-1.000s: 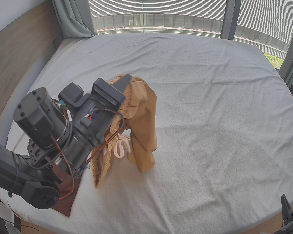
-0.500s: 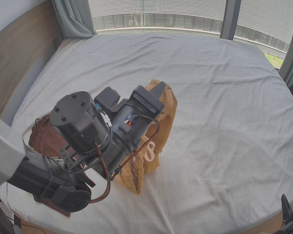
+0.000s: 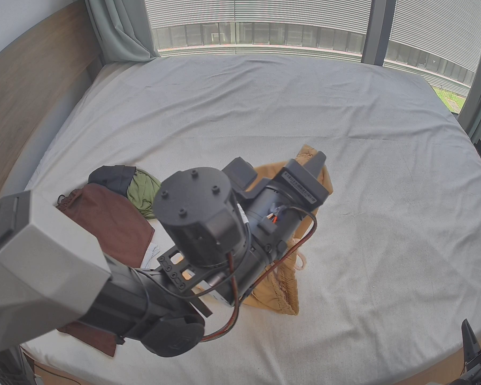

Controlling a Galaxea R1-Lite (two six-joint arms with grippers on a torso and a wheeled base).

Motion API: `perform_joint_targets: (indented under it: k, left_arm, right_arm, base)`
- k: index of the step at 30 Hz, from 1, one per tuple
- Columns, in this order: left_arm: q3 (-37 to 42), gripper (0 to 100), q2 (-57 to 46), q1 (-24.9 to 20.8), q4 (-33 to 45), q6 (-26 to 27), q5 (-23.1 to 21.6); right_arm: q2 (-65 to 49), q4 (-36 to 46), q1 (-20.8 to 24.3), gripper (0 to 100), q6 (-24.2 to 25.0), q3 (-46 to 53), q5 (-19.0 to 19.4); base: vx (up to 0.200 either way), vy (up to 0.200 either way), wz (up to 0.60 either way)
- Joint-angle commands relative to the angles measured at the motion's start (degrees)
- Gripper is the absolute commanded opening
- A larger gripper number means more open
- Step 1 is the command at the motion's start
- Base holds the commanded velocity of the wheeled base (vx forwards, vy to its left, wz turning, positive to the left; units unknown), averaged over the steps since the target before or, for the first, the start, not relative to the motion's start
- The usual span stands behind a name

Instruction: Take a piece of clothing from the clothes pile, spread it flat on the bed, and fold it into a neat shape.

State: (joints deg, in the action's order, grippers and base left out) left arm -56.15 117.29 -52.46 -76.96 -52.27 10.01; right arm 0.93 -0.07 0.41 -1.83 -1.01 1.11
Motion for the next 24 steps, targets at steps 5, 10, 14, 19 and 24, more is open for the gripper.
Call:
perform_joint_targets:
  k: [5,10,14,19,24]
  left_arm:
    - [-5.2,0,4.18,-2.12,0.23,-1.78,-0.25]
    - [-5.99,0,3.65,-4.41,0.41,-2.39,-3.86]
    - [-7.04,0,3.12,-6.43,0.32,-2.48,-6.49]
    - [-10.21,0,0.49,-9.16,2.43,-2.48,-6.76]
    - [-16.27,0,-3.47,-10.03,5.94,-5.65,-6.49]
  right_arm:
    - [-0.93,-0.01,0.02,100,-0.02,1.01,0.03]
    - [-0.93,-0.01,0.02,100,-0.02,1.01,0.03]
    - [-0.93,-0.01,0.02,100,-0.02,1.01,0.03]
    - [-0.93,-0.01,0.02,100,-0.02,1.01,0.03]
    - [-0.93,-0.01,0.02,100,-0.02,1.01,0.03]
  base:
    - [0.0,0.0,0.0]
    - [0.0,0.0,0.0]
    - [0.0,0.0,0.0]
    - [0.0,0.0,0.0]
    - [0.0,0.0,0.0]
